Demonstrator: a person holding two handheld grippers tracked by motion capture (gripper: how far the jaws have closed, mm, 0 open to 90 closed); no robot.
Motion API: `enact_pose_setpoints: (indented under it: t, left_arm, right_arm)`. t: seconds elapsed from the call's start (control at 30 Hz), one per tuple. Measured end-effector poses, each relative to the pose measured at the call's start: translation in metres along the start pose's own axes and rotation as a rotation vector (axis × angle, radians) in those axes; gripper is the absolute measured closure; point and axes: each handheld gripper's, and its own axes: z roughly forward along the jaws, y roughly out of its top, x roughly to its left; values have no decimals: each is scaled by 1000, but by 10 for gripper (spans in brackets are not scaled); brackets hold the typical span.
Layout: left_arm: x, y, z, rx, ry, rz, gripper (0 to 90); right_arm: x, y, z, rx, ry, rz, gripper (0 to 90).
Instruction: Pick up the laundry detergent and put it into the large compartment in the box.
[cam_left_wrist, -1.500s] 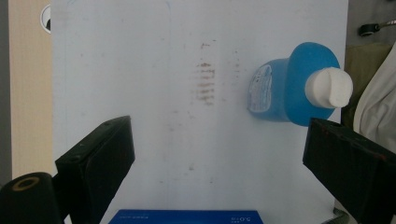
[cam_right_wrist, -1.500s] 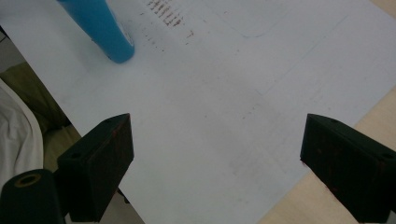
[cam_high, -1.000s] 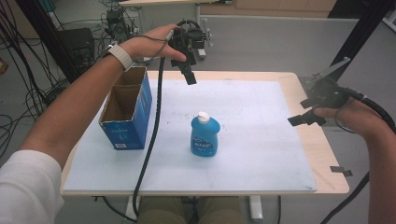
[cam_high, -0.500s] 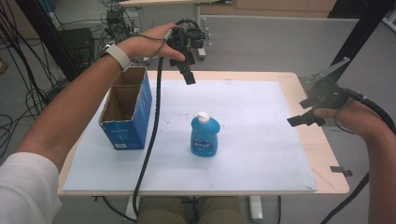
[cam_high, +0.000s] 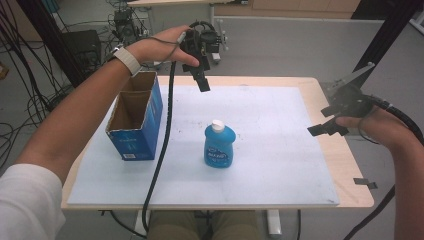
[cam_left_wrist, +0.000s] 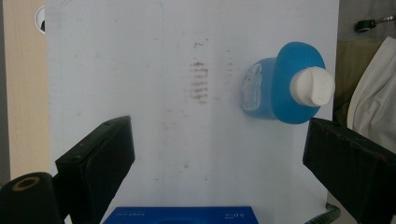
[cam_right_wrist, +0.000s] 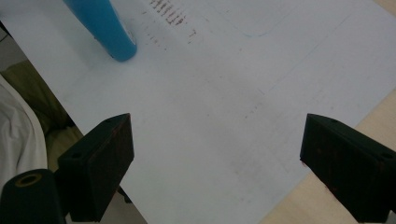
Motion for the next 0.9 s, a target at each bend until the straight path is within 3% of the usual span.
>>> enact_pose_setpoints:
  t: [0.9]
  left_arm:
    - [-19,9,-5,6,-23,86,81]
  right_arm:
    - [0,-6,2,-2,7,4,97]
